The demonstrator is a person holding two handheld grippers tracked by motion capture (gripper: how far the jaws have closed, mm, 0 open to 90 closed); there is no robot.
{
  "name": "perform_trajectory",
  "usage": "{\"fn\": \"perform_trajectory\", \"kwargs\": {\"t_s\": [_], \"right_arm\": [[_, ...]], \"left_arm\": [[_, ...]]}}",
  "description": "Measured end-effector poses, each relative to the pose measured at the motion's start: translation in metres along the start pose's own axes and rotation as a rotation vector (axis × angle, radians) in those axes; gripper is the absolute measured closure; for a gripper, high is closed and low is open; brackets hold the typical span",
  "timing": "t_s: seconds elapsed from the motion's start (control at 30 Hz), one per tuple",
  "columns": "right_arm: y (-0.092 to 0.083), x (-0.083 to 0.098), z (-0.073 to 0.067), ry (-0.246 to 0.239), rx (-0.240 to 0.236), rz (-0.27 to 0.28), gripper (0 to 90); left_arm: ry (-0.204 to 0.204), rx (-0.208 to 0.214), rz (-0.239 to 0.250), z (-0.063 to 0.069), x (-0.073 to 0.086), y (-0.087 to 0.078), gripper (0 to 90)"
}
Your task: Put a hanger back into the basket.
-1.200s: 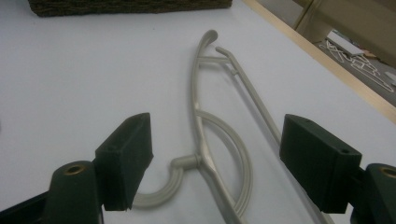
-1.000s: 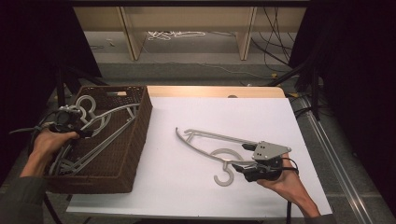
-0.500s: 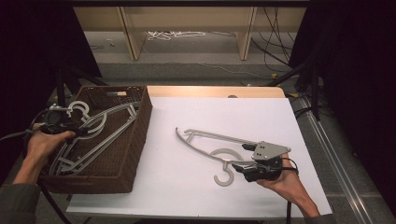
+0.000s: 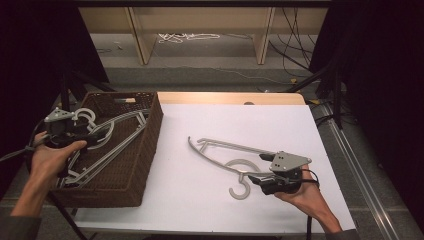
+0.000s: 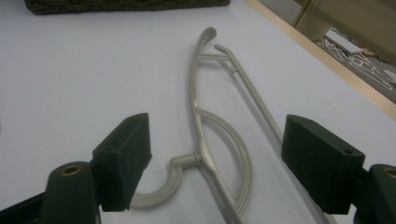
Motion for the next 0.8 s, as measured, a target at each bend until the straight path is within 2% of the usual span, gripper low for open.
{"fn": "perform_trajectory", "kwargs": {"t_s": [0.07,0.2,0.33,0.47,0.6,0.8], "right_arm": [[0.000,0.000,0.000,-0.001,-0.002,-0.002,24.7],[0.001,0.000,-0.001,-0.001,-0.005,-0.004,24.6],[0.001,0.000,0.000,0.004,0.000,0.000,23.6],[0.001,0.001,0.000,0.004,-0.004,0.002,23.3],[0.003,0.001,-0.001,0.008,-0.004,0.000,22.6],[0.002,0.001,0.000,0.019,0.004,0.001,21.6]], "left_arm": [[0.009,0.018,0.031,0.013,-0.006,-0.003,25.0],[0.046,0.057,0.084,0.035,-0.016,-0.008,24.3],[0.053,0.082,0.135,0.053,-0.022,-0.011,22.5],[0.067,0.110,0.171,0.070,-0.023,-0.012,20.9],[0.063,0.140,0.216,0.085,-0.022,-0.011,18.4],[0.081,0.167,0.281,0.109,-0.019,-0.011,17.5]]}}
Point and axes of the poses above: each handheld gripper's, and its own axes: y roughly forward along the jaws, x roughly out of its underside, z roughly to its right, the point moved 2 cm from there along y, roughly forward along the jaws, and after that the axes turned 15 degrees about y, right-handed, at the moved point
